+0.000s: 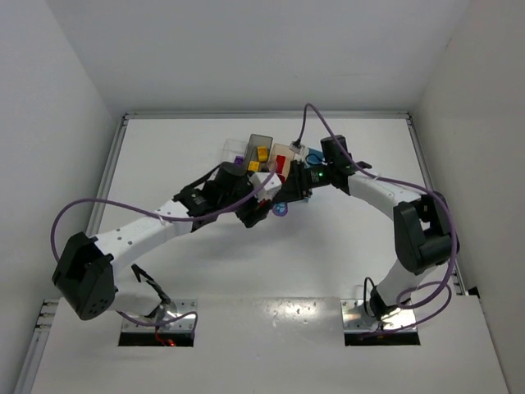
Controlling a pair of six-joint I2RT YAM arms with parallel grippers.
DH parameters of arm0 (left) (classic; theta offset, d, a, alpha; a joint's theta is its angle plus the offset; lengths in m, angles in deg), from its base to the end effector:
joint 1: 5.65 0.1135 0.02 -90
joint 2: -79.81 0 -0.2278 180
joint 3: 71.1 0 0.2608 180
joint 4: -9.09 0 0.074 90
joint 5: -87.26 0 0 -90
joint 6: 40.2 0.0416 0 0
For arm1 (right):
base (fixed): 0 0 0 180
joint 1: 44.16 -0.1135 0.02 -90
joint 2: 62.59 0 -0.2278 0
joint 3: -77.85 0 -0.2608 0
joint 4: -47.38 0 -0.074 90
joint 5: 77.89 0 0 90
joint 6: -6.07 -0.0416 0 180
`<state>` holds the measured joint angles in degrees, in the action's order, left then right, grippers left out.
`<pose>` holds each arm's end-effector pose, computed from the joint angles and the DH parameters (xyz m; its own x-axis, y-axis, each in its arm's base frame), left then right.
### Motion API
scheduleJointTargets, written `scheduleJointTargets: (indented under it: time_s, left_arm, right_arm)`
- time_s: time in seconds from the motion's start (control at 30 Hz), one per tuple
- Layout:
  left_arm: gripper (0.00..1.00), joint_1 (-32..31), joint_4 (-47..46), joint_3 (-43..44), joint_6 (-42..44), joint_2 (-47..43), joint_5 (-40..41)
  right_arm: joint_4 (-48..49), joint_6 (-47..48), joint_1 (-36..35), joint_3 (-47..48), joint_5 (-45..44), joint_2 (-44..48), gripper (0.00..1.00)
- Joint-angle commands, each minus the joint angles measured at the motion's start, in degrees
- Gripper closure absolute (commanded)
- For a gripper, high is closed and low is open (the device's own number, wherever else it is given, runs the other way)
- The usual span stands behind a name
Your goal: Sort the legos into containers by color
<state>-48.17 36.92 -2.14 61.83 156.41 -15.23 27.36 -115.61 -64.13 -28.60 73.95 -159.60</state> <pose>0.2291 -0.2223 0.2339 -0.2537 0.5087 -0.8227 0.8615 0.5056 0.0470 0.3211 0.1557 0.1713 -0.9508 -0.0818 -0.2989 -0.3092 0.3150 0.8973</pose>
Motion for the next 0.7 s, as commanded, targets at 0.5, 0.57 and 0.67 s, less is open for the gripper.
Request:
scheduleJointTargets:
  time_s: [0.5, 0.57, 0.67]
  left_arm:
    - [0.82, 24.41, 1.47, -6.61, -10.88, -15.95, 11.28]
    - [0.82, 26.0, 2.78, -7.14, -11.42, -17.71, 9.85]
    - [0.82, 29.16, 4.19, -7.14, -12.12, -18.59, 6.88]
  right_arm:
    - [-2.51, 9.36, -2.09, 33.76, -13.14, -15.9, 1.0]
    - [-2.51, 8.22, -4.12, 43.9, -17.81, -21.02, 1.0]
    - [-2.51, 8.21, -6.48, 53.9, -24.12, -29.62, 1.0]
